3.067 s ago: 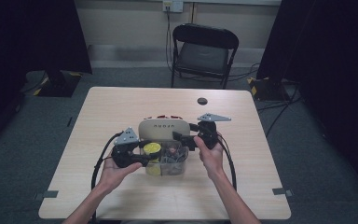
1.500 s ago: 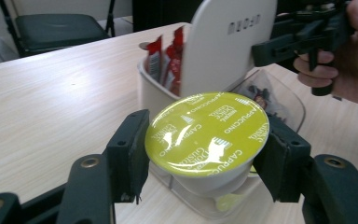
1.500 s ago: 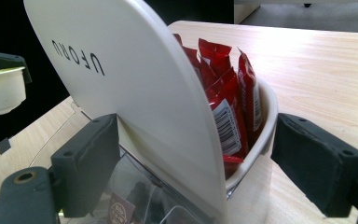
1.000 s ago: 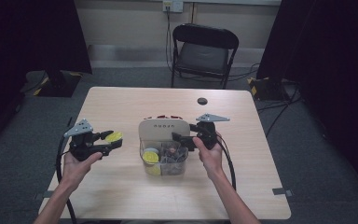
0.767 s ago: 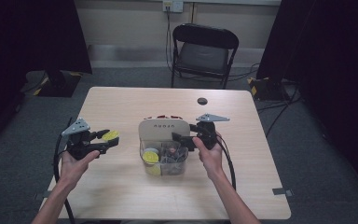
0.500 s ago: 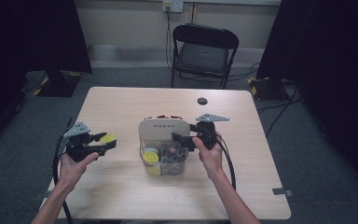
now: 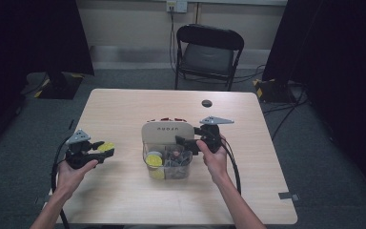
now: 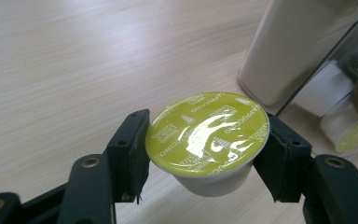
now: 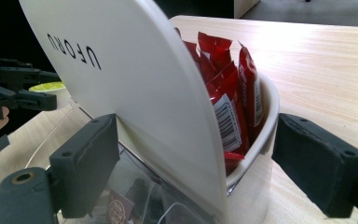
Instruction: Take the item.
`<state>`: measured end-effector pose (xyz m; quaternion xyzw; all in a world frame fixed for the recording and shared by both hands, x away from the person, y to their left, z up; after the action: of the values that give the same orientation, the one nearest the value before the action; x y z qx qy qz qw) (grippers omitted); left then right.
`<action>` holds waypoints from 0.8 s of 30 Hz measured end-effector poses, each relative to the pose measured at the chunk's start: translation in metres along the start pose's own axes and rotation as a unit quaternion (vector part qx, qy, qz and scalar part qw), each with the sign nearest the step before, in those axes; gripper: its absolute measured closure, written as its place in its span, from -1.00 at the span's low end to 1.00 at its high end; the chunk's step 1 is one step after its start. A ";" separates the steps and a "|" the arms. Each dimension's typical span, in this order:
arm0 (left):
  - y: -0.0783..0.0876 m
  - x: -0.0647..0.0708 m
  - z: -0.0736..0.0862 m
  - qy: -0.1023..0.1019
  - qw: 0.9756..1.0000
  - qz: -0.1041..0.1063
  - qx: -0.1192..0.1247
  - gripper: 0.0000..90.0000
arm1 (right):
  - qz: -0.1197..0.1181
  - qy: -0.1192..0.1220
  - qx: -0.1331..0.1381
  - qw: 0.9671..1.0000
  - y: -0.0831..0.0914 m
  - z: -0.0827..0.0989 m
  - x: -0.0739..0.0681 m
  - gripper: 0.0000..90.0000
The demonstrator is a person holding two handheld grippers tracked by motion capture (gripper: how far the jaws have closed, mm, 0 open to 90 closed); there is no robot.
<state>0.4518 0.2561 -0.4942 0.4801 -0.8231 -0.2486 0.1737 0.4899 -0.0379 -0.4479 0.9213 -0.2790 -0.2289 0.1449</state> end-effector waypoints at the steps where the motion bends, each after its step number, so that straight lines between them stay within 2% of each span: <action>1: -0.001 -0.002 0.002 -0.002 1.000 -0.001 -0.002 -0.09 | 0.000 0.000 0.000 1.000 0.000 0.000 0.000 -0.69; 4: -0.004 -0.003 0.008 0.004 1.000 -0.003 -0.005 -0.09 | 0.001 -0.001 -0.001 1.000 0.000 0.000 0.000 -0.69; 8: -0.013 -0.005 0.020 0.005 1.000 -0.002 -0.030 -0.09 | 0.000 -0.001 -0.001 1.000 0.000 0.000 0.000 -0.69; 19: -0.030 -0.005 0.032 0.007 0.998 -0.004 -0.054 -0.09 | 0.001 -0.002 -0.003 1.000 0.000 0.001 0.000 -0.68; 24: -0.035 -0.009 0.044 0.018 0.998 -0.006 -0.065 -0.09 | 0.002 -0.002 -0.006 1.000 0.000 0.003 0.000 -0.68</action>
<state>0.4576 0.2598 -0.5505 0.4775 -0.7991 -0.2938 0.2172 0.4889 -0.0385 -0.4505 0.9195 -0.2796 -0.2318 0.1503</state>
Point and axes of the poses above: each handheld gripper's, and its own axes: y roughly backward along the jaws, z roughly out of its underside, x roughly to its right, the point moved 10 cm from there along -y, roughly forward along the jaws, and after that the axes turned 8 degrees about -z, right-handed, at the moved point
